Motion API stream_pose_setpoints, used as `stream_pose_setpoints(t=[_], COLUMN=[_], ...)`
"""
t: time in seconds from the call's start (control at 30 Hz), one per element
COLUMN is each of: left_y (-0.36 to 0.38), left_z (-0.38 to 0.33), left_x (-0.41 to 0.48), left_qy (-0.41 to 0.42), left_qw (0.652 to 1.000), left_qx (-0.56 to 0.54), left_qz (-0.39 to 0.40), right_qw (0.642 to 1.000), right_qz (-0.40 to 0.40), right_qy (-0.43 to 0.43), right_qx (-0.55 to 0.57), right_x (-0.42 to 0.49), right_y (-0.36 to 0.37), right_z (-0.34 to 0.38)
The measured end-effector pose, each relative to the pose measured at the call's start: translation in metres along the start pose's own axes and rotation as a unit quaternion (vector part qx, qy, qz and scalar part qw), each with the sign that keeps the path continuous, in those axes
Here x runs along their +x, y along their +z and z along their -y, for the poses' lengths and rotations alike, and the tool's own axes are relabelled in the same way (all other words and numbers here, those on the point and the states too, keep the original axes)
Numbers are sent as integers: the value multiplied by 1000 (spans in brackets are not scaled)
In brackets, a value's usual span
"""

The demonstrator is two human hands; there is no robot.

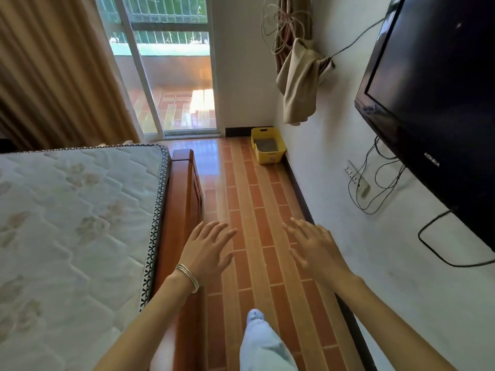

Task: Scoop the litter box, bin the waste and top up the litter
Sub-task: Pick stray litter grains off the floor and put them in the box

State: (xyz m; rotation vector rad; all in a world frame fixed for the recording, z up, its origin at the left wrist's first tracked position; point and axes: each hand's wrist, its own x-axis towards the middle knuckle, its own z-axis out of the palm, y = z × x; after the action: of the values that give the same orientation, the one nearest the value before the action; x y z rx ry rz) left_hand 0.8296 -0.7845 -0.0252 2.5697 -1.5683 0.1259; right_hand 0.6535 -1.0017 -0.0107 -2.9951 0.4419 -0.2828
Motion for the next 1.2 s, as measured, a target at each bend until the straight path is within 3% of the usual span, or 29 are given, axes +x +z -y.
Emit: stream_pose_setpoints(t=[0.63,1.2], left_y=[30,43], left_z=[156,357], left_x=[275,540], left_qy=[-7,99], left_qw=[1000,995], left_qx=[1,9], left_qz=[-1,23], right_qw=[999,998], right_qz=[7,-10], right_qy=[-24,59], right_qx=[20,-1], right_x=[313,587], right_y=[46,94], right_z=[-103,-130])
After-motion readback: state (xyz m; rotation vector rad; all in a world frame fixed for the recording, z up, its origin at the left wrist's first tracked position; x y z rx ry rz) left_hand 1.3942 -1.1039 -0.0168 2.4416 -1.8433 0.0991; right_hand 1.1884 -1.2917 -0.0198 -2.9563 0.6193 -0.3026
